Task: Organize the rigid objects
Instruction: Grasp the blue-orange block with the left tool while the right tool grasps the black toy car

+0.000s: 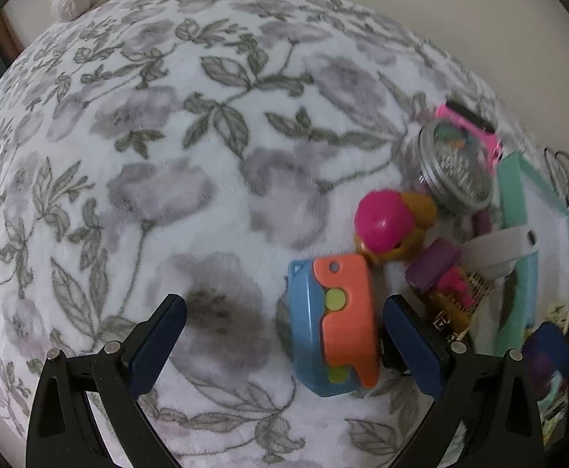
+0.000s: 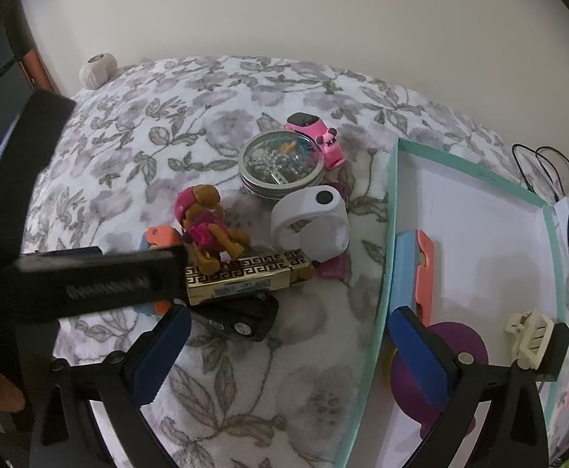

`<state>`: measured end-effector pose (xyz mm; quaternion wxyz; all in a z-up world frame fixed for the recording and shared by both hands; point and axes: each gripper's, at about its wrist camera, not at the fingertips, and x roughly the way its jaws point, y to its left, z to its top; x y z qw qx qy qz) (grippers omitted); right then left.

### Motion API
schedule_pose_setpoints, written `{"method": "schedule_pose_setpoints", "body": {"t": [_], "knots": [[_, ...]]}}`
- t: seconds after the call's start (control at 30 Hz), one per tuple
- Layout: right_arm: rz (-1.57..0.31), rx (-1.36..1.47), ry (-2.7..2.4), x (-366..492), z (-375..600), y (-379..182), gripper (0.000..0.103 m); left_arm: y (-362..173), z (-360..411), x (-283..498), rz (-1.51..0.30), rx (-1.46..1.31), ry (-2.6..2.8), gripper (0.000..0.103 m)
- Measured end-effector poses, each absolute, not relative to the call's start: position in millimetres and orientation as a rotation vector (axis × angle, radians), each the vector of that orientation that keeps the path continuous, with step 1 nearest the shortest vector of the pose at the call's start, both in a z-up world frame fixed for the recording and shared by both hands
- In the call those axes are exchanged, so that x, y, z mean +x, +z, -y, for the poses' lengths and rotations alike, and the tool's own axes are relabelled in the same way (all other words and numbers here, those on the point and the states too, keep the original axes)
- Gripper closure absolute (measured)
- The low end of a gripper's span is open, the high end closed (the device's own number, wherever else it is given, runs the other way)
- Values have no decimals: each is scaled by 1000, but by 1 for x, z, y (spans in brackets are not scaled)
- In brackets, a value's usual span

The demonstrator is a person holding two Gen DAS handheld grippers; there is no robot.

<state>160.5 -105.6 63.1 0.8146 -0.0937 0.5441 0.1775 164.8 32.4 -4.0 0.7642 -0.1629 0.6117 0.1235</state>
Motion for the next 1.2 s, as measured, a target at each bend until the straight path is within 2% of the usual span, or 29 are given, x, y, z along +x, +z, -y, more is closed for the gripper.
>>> {"method": "schedule_pose_setpoints", "body": {"t": [0.33, 0.47, 0.6, 0.7, 0.9, 1.2], "knots": [[-1168, -200, 414, 158, 99, 58, 0, -4, -50, 149, -1327, -368, 334, 2], [-1175, -196, 447, 157, 94, 55, 7, -2, -66, 141, -1323, -403, 362, 2], [-1168, -198, 475, 155, 89, 51, 10, -3, -79, 135, -1323, -447, 378, 2], [-1164, -204, 497, 154, 84, 49, 17, -2, -88, 130, -1320, -464, 382, 2], [-1139, -225, 547, 150, 71, 42, 17, -2, -101, 123, -1320, -472, 373, 2], [-1183, -247, 689, 137, 56, 41, 23, -1, -110, 122, -1316, -501, 380, 2]]}}
